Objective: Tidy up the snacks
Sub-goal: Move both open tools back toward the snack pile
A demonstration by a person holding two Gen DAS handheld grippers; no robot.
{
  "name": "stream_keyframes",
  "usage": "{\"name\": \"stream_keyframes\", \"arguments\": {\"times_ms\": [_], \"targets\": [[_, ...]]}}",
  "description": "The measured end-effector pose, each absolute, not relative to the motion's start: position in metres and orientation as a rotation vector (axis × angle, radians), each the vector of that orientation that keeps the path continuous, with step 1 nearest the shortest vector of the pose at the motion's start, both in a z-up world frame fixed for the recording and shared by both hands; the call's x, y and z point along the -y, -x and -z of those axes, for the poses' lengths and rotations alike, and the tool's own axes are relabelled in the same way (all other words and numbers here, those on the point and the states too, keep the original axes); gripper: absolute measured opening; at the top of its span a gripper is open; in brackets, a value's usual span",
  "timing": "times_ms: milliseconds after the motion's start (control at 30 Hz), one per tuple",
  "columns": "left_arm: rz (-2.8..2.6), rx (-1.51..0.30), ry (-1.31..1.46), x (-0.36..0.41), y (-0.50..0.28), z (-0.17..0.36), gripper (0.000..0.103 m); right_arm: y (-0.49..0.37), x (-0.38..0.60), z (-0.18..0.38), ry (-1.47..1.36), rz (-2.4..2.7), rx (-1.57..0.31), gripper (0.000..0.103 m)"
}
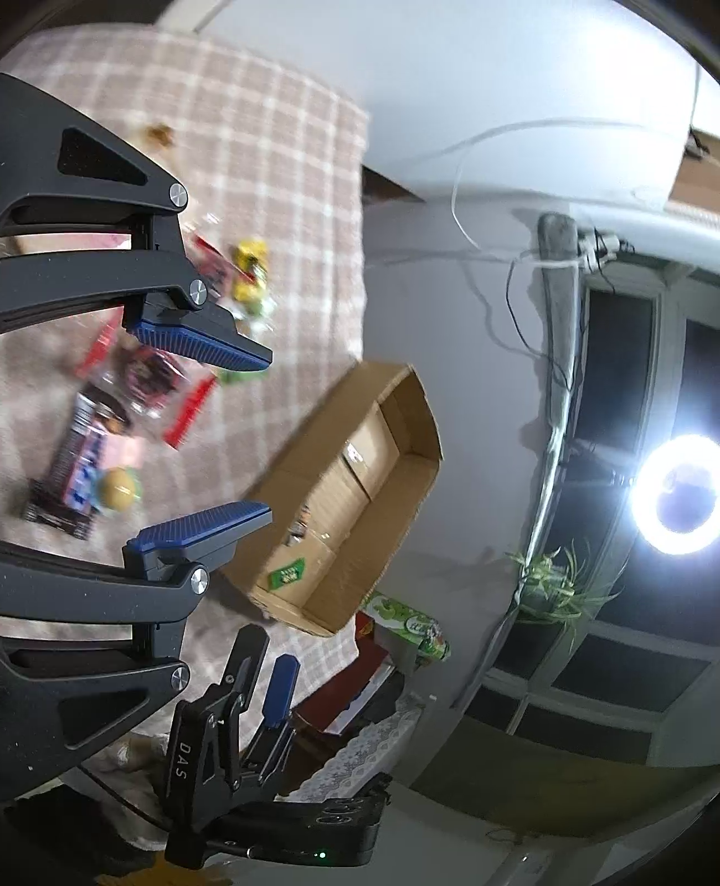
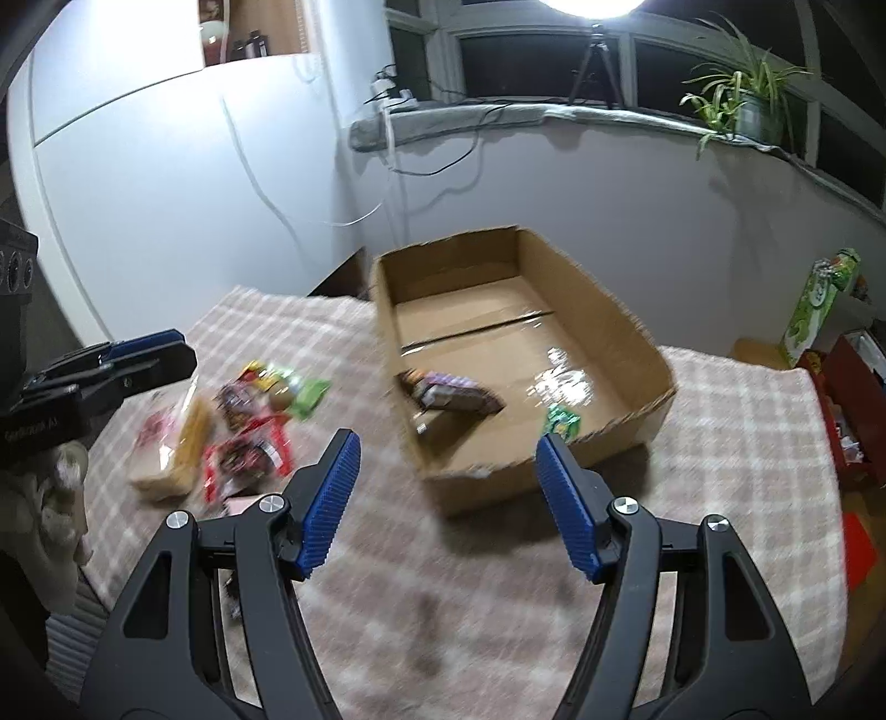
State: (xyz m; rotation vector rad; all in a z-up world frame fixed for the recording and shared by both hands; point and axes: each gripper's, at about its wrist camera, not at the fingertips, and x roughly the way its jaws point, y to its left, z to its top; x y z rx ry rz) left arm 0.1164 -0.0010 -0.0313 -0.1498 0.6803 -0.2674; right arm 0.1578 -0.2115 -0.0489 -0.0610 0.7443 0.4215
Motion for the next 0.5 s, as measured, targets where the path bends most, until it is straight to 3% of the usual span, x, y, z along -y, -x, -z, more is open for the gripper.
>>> {"name": "stream_keyframes", "arguments": {"times_ms": [500], "targets": [[0.261,-0.794,0.226,-0.021,-0.061,0.08,0.048,-0.124,0.175,0.092,0.044,-0.575,-0.88,0.069]]}}
